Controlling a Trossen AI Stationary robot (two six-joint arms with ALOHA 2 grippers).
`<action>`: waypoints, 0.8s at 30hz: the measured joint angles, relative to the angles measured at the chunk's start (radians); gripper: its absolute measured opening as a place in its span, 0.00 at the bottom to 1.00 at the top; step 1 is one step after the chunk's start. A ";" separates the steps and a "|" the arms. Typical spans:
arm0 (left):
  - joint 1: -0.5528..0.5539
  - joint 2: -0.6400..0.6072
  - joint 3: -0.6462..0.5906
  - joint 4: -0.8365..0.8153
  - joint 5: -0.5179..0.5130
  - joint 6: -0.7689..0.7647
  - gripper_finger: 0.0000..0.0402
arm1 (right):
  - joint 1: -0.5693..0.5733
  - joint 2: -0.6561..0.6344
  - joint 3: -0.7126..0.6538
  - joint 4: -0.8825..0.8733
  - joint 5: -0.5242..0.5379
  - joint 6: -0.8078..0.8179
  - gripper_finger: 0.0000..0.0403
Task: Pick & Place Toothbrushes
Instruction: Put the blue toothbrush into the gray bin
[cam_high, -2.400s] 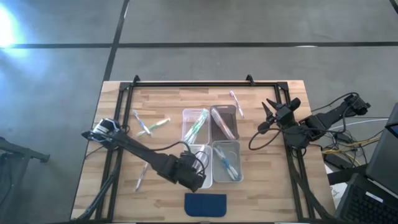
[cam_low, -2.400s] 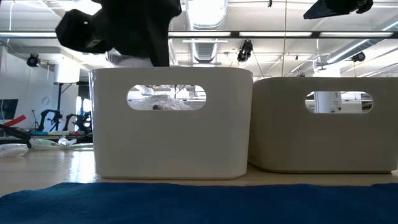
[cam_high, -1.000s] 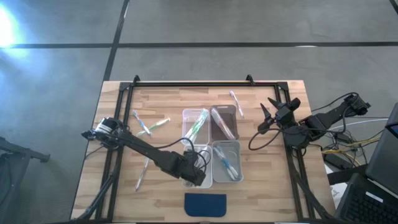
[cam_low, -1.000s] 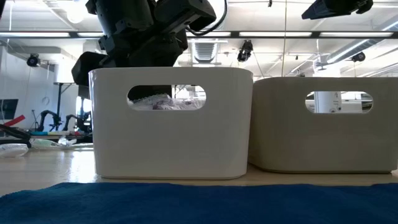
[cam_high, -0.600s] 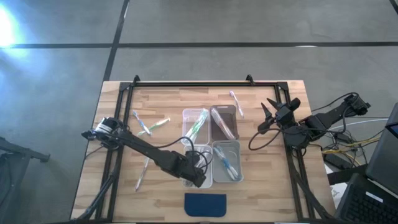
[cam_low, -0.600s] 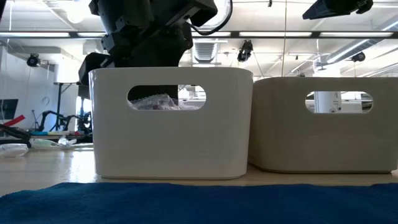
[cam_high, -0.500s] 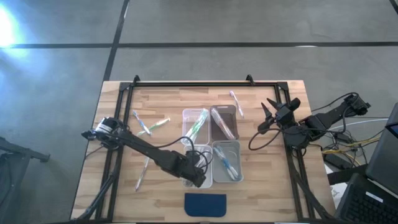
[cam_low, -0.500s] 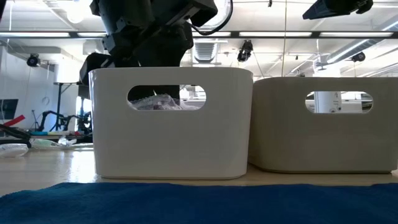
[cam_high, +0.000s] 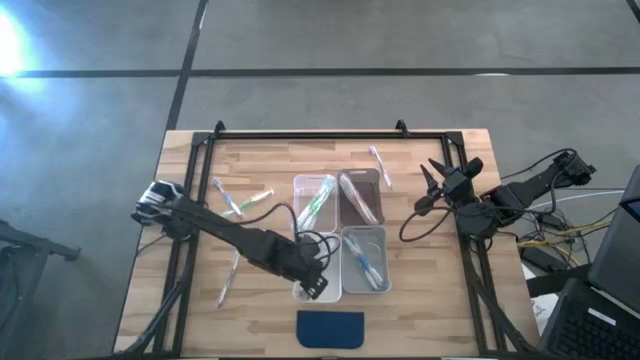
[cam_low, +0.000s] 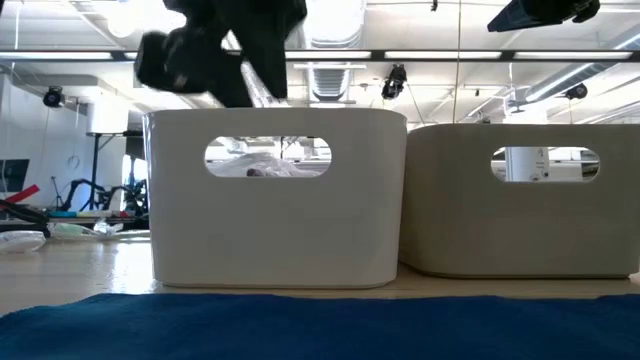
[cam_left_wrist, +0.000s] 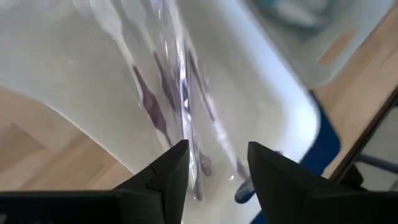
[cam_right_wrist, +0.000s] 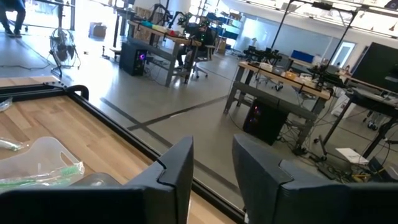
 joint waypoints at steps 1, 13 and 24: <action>0.000 -0.018 0.000 -0.002 -0.018 0.004 0.42 | 0.000 0.000 0.000 0.000 0.000 -0.002 0.26; -0.029 -0.242 -0.007 -0.162 -0.414 0.061 0.42 | 0.000 0.000 -0.002 0.001 0.000 -0.007 0.23; -0.024 -0.322 -0.008 -0.334 -0.829 0.094 0.42 | 0.000 0.000 -0.002 0.003 0.000 -0.007 0.20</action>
